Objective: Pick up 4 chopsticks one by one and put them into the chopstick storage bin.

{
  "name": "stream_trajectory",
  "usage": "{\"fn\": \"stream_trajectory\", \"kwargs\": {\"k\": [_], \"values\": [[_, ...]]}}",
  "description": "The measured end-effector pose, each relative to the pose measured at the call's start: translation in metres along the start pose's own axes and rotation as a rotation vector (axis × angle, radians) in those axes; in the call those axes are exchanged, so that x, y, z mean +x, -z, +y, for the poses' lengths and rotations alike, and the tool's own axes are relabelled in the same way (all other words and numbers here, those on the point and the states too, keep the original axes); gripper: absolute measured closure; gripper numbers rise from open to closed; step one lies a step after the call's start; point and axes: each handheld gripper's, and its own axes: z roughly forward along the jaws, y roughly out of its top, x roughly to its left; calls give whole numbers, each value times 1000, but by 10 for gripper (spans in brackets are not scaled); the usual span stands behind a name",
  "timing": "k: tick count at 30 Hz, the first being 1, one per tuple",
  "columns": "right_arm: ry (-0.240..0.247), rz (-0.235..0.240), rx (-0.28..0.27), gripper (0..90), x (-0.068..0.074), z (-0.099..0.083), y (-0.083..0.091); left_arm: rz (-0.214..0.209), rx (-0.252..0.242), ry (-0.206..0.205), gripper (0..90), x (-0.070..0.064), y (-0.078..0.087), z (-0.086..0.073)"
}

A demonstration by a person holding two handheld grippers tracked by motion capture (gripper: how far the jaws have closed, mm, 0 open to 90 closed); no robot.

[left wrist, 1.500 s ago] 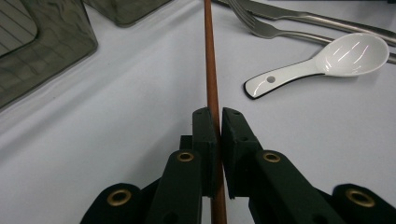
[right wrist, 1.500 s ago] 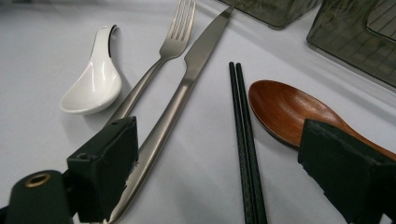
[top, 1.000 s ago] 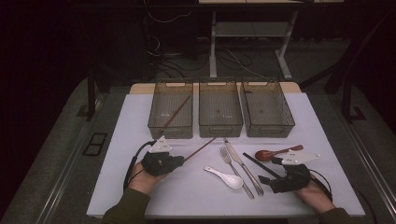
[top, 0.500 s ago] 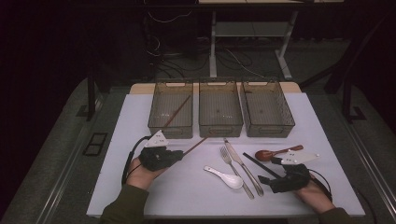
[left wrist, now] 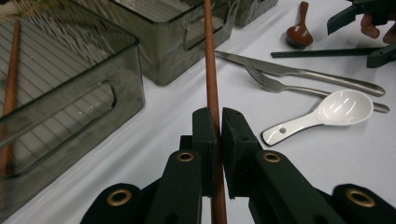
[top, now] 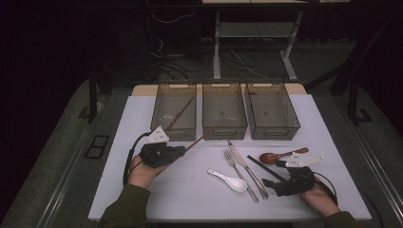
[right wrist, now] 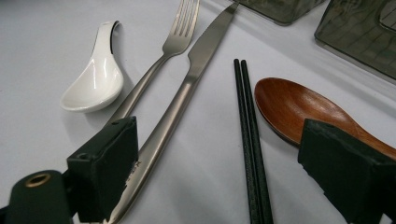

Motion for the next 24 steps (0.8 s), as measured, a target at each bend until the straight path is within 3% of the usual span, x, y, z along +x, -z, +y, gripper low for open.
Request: {"fn": "stream_trajectory", "kwargs": {"k": [24], "values": [[-4, 1, 4, 121, 0, 0, -1, 31, -33, -9, 836, 29, -1, 37]]}}
